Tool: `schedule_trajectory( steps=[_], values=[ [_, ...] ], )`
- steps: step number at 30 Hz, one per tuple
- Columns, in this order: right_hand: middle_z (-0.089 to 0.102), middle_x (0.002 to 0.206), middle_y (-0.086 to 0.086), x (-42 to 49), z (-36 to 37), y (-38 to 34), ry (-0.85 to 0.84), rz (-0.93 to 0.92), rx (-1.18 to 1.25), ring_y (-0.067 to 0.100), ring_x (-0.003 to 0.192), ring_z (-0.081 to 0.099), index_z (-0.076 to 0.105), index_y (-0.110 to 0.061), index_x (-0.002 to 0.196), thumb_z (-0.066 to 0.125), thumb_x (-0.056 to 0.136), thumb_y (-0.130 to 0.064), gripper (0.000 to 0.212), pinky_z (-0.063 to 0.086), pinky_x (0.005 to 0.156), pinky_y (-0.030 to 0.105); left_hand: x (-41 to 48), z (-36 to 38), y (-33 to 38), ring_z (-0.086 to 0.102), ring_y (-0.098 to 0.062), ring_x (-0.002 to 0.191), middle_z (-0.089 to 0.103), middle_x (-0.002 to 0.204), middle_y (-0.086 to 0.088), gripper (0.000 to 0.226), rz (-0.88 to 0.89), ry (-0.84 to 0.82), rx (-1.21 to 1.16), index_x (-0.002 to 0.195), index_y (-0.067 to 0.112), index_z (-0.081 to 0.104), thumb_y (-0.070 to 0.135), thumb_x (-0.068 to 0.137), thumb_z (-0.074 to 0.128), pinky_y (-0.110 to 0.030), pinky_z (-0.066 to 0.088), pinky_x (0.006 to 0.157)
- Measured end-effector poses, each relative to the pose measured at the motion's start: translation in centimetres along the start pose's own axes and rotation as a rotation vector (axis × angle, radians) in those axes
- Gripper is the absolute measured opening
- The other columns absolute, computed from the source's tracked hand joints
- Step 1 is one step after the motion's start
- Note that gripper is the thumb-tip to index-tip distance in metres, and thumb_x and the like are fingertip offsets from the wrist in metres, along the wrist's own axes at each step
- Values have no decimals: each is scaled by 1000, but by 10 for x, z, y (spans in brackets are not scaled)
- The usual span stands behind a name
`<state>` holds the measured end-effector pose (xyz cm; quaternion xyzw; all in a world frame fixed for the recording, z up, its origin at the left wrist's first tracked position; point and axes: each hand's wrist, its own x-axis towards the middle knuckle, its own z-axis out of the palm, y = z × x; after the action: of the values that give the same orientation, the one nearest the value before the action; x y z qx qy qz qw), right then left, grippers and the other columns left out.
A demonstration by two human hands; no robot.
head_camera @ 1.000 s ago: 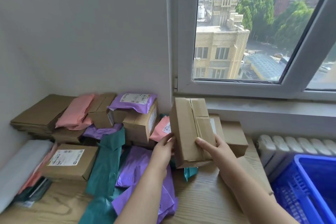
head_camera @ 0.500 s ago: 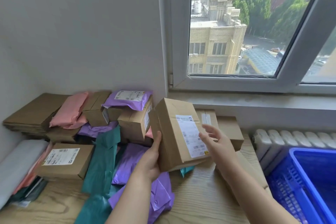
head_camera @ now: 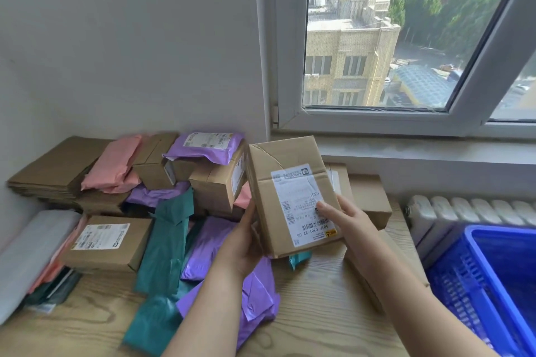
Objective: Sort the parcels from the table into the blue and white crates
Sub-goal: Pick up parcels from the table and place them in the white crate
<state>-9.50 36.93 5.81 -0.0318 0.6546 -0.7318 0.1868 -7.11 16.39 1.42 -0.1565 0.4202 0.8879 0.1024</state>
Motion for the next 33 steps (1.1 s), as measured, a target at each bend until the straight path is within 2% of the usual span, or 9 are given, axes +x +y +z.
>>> schedule_trajectory(
  steps=[5, 8, 10, 12, 16, 20, 25, 29, 33],
  values=[
    [75, 110, -1, 1, -10, -3, -5, -20, -80, 20, 107, 70, 68, -31, 122, 67, 91, -26, 32, 52, 96, 38, 9, 0, 14, 60, -16, 75, 70, 88, -1, 44, 57, 181, 7, 111, 27, 70, 60, 83, 62, -31, 46, 73],
    [74, 114, -4, 1, -13, -7, -67, 7, -137, 16, 109, 69, 66, -32, 126, 69, 89, -28, 37, 48, 103, 39, 10, 3, 30, 50, -13, 58, 62, 67, 4, 59, 71, 186, 118, 96, 28, 77, 78, 74, 56, -29, 43, 66],
    [73, 117, -6, 2, -14, -7, -92, 13, -163, 14, 112, 67, 64, -32, 128, 68, 91, -29, 38, 46, 106, 40, 11, 2, 35, 54, -9, 50, 64, 71, 5, 86, 84, 166, 184, 121, 25, 68, 83, 58, 68, -25, 46, 54],
    [72, 117, -8, 2, -14, -6, -100, 12, -186, 12, 114, 66, 64, -32, 127, 66, 92, -30, 35, 45, 106, 38, 10, 4, 38, 58, -8, 51, 65, 77, 5, 108, 84, 171, 207, 137, 24, 53, 80, 47, 75, -23, 46, 46],
    [71, 119, -14, 3, -11, -2, -56, 17, -232, 6, 114, 64, 59, -34, 134, 67, 91, -38, 44, 46, 100, 28, 7, 17, 41, 63, -14, 70, 70, 96, -1, 92, 157, 237, 208, 128, 26, 48, 58, 47, 80, -25, 49, 49],
    [56, 139, -7, 8, -8, 11, 194, 92, -222, 13, 127, 53, 35, -29, 151, 68, 61, -79, 108, 41, 110, 42, 12, 20, 34, 59, -28, 113, 58, 132, -4, 113, 194, 444, 102, 145, 37, 32, 59, 47, 83, -46, 54, 76],
    [41, 153, 0, 6, 4, 20, 139, 321, -145, 23, 130, 49, 22, -34, 155, 59, 44, -96, 133, 41, 96, 43, 16, 26, 20, 57, -33, 115, 52, 134, -6, 107, 140, 686, -138, 149, 29, 26, 59, 63, 83, -53, 56, 86],
    [51, 137, -13, 6, 10, 17, 104, 245, -83, 19, 124, 50, 34, -38, 149, 60, 52, -91, 113, 41, 95, 42, 17, 40, 4, 62, -27, 111, 59, 127, -3, 107, 148, 620, -117, 144, 24, 32, 52, 58, 88, -47, 57, 89],
    [56, 135, -3, 11, -6, 13, 204, 173, 26, 23, 125, 51, 42, -29, 145, 79, 58, -69, 103, 39, 109, 49, 13, 39, 2, 63, -25, 114, 66, 125, -2, 107, 60, 497, -20, 138, 23, 49, 64, 48, 87, -39, 54, 80]
  ],
)
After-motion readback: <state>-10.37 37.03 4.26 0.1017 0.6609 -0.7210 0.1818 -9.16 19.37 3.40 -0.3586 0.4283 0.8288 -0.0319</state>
